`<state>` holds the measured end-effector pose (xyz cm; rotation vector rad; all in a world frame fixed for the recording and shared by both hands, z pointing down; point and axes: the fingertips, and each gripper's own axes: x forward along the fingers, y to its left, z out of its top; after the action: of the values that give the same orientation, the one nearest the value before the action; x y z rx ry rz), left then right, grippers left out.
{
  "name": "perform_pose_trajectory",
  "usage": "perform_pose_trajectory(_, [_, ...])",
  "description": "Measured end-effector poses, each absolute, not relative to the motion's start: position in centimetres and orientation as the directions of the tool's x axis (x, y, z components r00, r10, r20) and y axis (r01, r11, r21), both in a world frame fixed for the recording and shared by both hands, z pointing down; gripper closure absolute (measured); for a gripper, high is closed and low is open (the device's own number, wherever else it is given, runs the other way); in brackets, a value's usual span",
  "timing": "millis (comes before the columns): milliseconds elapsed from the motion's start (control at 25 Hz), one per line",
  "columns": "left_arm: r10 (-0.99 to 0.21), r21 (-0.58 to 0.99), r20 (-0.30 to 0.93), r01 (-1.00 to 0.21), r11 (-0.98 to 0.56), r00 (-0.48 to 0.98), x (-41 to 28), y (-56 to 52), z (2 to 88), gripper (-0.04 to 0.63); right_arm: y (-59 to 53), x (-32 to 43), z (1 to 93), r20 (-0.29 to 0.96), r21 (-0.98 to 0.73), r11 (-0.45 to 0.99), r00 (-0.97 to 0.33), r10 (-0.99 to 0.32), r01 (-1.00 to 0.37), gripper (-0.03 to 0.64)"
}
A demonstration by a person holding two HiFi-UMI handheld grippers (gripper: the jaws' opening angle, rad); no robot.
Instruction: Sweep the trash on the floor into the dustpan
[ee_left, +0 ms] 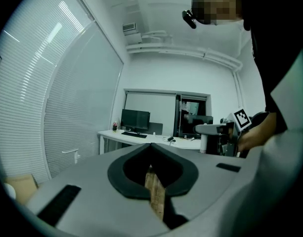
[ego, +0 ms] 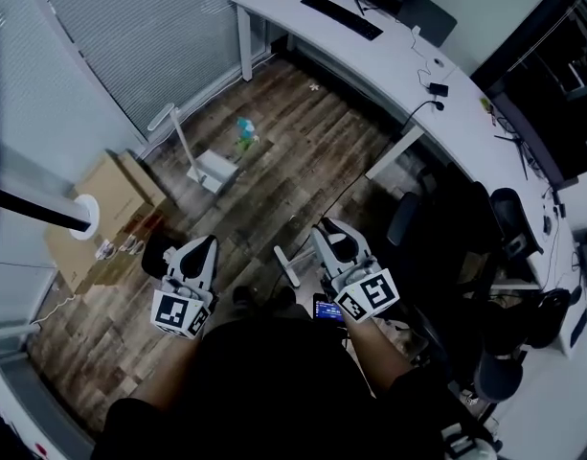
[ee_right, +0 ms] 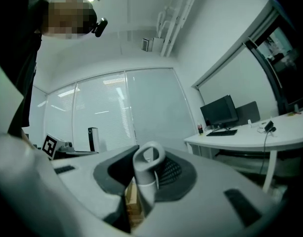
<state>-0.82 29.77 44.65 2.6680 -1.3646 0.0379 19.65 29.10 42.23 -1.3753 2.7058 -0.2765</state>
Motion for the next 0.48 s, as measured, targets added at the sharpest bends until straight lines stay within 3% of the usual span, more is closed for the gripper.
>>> perform_pose_trajectory(480, [-0.826,0.100,0.131,-0.836,-0.539,0.548,0.9,31.1,45.7,0.601,30.4,20.8,43.4,0.025,-0.164,0.614,-0.626,-0.780,-0.772,0.526])
